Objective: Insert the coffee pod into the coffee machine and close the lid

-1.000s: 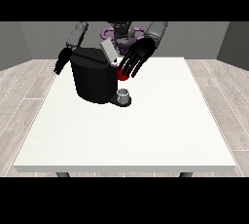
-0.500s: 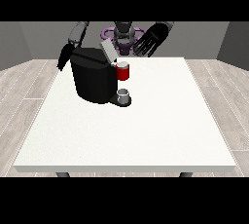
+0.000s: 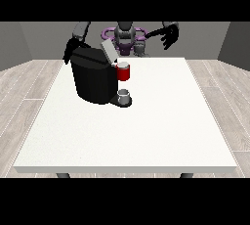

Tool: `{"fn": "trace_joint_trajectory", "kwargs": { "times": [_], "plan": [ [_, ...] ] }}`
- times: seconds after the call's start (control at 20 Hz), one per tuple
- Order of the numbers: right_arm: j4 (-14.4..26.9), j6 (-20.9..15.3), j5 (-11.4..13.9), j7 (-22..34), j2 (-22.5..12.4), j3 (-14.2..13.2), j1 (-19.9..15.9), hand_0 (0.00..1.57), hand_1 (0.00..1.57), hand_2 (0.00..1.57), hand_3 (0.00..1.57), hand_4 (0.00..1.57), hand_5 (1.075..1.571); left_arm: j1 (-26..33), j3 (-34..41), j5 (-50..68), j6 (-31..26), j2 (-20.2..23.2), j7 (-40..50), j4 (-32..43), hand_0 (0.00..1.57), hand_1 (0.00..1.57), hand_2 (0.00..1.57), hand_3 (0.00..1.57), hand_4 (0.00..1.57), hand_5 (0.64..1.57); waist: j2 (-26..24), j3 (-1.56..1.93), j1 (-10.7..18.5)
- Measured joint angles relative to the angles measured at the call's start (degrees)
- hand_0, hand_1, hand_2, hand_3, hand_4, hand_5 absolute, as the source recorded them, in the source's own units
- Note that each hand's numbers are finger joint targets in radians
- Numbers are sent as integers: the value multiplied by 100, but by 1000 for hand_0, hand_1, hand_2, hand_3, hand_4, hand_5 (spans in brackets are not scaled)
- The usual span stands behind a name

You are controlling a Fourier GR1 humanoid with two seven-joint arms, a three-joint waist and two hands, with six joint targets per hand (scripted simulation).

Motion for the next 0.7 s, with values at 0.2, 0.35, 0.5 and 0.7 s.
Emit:
{"fn": "trace_joint_trajectory", "kwargs": {
  "times": [0.2,0.35,0.5,0.7],
  "plan": [
    [-208,92,-57,-37,96,92,186,0,0,0,0,0,1571,667,105,260,-157,-169,-14,-17,0,0,0,0,442,1571,-500,6,158],
    [-465,339,-187,46,125,199,92,0,0,0,0,0,1571,960,115,339,-158,-270,139,-37,0,0,0,0,420,1571,-772,7,241],
    [-753,607,-285,254,134,357,-103,0,0,0,0,0,1571,1191,144,433,-175,-330,262,-76,0,0,0,0,390,1571,-1001,8,311],
    [-1007,891,-337,350,-24,449,-295,0,0,0,0,107,1571,1450,98,634,-267,-456,405,-292,0,0,0,0,457,1571,-1138,10,460]
  ]
}}
